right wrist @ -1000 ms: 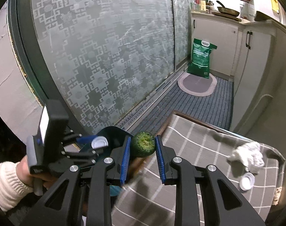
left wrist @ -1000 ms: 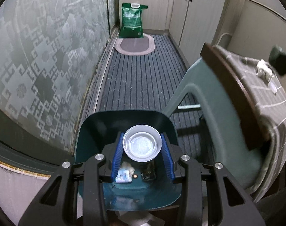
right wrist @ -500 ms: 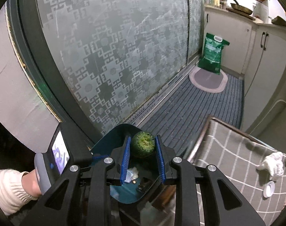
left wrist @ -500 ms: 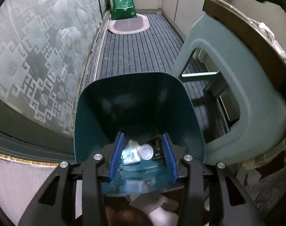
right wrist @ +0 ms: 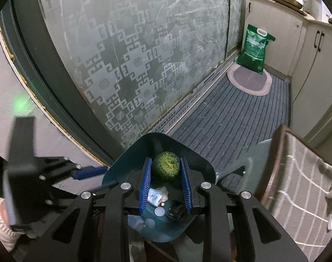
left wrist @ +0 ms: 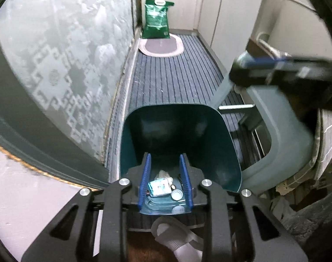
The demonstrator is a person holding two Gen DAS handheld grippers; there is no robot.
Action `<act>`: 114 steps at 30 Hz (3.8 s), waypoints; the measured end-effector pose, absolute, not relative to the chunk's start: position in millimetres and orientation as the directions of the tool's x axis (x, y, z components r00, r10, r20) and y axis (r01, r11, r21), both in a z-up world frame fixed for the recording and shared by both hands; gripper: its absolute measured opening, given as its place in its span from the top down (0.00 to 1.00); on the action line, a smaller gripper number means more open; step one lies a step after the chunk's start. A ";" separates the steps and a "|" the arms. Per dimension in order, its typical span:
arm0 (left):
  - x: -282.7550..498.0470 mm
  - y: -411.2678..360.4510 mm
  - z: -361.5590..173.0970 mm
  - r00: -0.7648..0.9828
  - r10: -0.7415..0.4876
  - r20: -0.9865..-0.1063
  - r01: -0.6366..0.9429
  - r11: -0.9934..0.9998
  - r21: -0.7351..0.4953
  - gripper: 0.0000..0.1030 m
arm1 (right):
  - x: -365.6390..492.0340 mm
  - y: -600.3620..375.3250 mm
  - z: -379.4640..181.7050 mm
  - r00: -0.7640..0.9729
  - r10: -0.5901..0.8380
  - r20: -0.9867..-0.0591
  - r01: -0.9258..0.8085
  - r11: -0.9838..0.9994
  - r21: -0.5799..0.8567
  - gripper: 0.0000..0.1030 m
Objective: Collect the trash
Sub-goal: 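Carry the bowl and lime to the teal bin and open both grippers inside, then move both grippers back over the table toward the cap and tissue, then grasp the white bottle cap with the right gripper while the left gripper grasps the crumpled tissue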
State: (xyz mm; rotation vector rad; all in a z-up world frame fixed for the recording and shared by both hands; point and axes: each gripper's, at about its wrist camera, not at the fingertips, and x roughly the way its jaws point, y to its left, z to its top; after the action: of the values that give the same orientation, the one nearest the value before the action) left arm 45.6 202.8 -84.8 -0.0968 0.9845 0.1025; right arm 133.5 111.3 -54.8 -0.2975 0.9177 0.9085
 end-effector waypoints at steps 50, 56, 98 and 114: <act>-4.5 186.0 69.6 0.834 0.056 -0.548 -0.151 0.980 -0.130 0.61 | 110.0 104.5 -46.2 0.229 0.615 -0.755 -0.831 0.528 0.178 0.69; 7.5 171.4 74.7 0.843 0.058 -0.535 -0.155 0.978 -0.138 0.60 | 123.9 60.6 -18.8 0.301 0.647 -0.701 -0.799 0.572 0.185 0.69; 133.8 15.7 21.6 0.764 -0.088 -0.639 0.032 0.994 -0.100 0.45 | 214.5 -158.4 -68.2 0.557 0.409 -0.723 -0.504 0.858 0.097 0.53; 179.8 -34.2 -7.0 0.714 -0.173 -0.679 0.090 0.984 -0.156 0.45 | 211.2 -182.1 -57.9 0.556 0.461 -0.692 -0.517 0.844 0.147 0.71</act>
State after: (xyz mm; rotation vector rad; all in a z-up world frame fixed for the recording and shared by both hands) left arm 179.8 -34.2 -7.0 -0.1146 0.7625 -0.1465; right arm 211.2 -182.1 -57.9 -0.0761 0.7935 0.5776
